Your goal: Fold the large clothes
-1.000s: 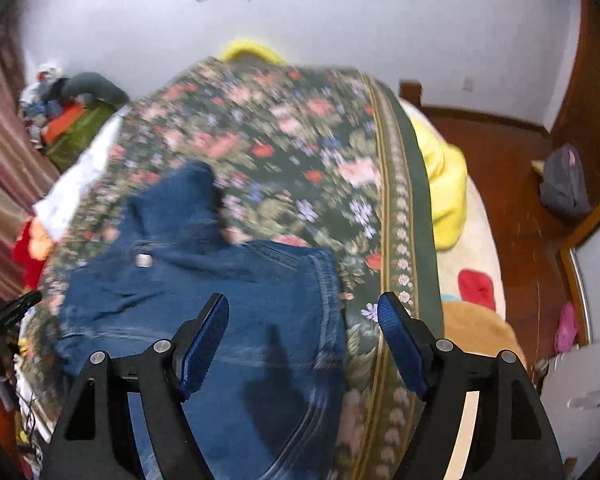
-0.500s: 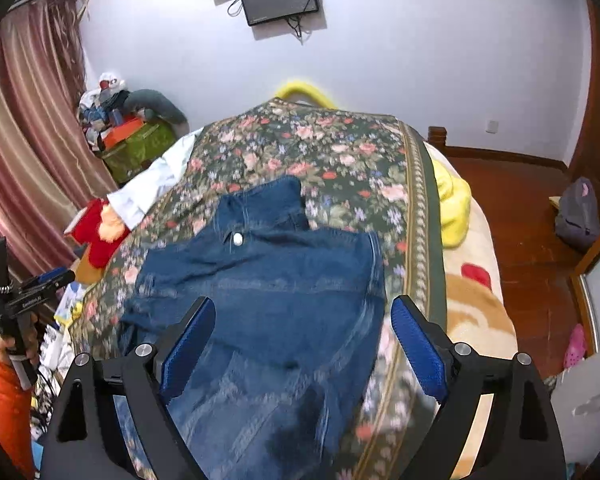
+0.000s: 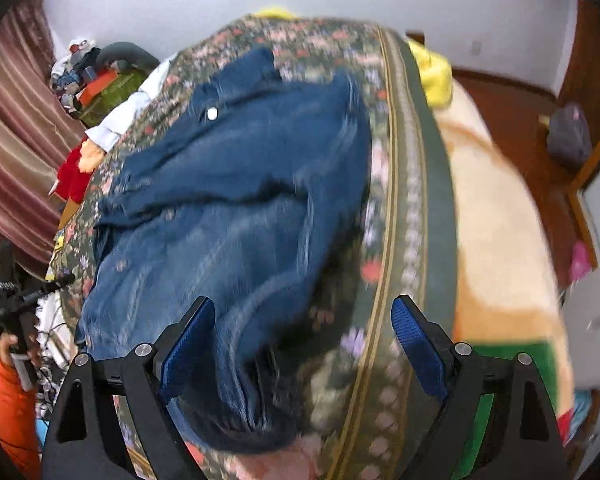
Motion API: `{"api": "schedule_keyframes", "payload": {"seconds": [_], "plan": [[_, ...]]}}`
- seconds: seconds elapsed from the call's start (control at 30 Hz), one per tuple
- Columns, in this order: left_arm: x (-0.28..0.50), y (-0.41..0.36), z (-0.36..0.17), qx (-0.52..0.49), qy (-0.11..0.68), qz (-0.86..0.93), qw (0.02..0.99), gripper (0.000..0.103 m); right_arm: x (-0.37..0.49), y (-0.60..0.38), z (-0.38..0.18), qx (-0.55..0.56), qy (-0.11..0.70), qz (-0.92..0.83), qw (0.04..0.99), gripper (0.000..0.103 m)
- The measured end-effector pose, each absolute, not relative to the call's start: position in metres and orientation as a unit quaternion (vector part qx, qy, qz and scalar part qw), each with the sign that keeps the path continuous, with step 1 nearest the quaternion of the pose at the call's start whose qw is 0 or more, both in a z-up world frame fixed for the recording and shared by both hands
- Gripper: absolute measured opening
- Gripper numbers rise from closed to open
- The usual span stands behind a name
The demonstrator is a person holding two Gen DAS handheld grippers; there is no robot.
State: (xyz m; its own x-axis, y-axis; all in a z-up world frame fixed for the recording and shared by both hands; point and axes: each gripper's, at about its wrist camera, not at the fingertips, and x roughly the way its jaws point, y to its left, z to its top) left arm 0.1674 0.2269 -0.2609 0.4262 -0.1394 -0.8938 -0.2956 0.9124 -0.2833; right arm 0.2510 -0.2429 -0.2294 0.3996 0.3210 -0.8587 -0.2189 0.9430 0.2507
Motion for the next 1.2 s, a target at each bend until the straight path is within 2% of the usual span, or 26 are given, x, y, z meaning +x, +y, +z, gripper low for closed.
{"api": "schedule_keyframes", "payload": {"seconds": [0.2, 0.33, 0.5, 0.6, 0.67, 0.77, 0.87, 0.9, 0.97, 1.03, 1.2], "plan": [[0.149, 0.215, -0.298, -0.280, 0.552, 0.022, 0.785, 0.068, 0.238, -0.256, -0.242, 0.113, 0.531, 0.165, 0.823, 0.089], [0.146, 0.213, -0.312, -0.346, 0.558, 0.004, 0.754, 0.068, 0.234, -0.249, -0.229, 0.098, 0.520, 0.188, 0.827, 0.088], [0.145, 0.206, -0.306, -0.345, 0.554, 0.006, 0.758, 0.068, 0.226, -0.241, -0.215, 0.083, 0.491, 0.212, 0.841, 0.085], [0.144, 0.202, -0.302, -0.350, 0.552, 0.008, 0.756, 0.068, 0.229, -0.236, -0.231, 0.080, 0.513, 0.211, 0.828, 0.070], [0.138, 0.202, -0.301, -0.360, 0.546, 0.004, 0.757, 0.068, 0.229, -0.234, -0.243, 0.104, 0.529, 0.223, 0.812, 0.055], [0.129, 0.210, -0.307, -0.376, 0.542, -0.008, 0.752, 0.067, 0.227, -0.230, -0.246, 0.106, 0.526, 0.223, 0.814, 0.048], [0.131, 0.210, -0.316, -0.402, 0.545, -0.018, 0.736, 0.060, 0.231, -0.229, -0.242, 0.129, 0.521, 0.236, 0.810, 0.039], [0.134, 0.208, -0.314, -0.398, 0.545, -0.028, 0.738, 0.050, 0.234, -0.227, -0.240, 0.135, 0.519, 0.243, 0.808, 0.037], [0.140, 0.203, -0.305, -0.374, 0.544, -0.032, 0.751, 0.044, 0.238, -0.223, -0.233, 0.130, 0.509, 0.249, 0.814, 0.030], [0.146, 0.194, -0.292, -0.334, 0.541, -0.031, 0.772, 0.024, 0.241, -0.216, -0.221, 0.115, 0.489, 0.256, 0.826, 0.027], [0.156, 0.186, -0.243, -0.264, 0.495, -0.023, 0.827, 0.020, 0.254, -0.205, -0.191, 0.103, 0.446, 0.270, 0.847, 0.024]]}}
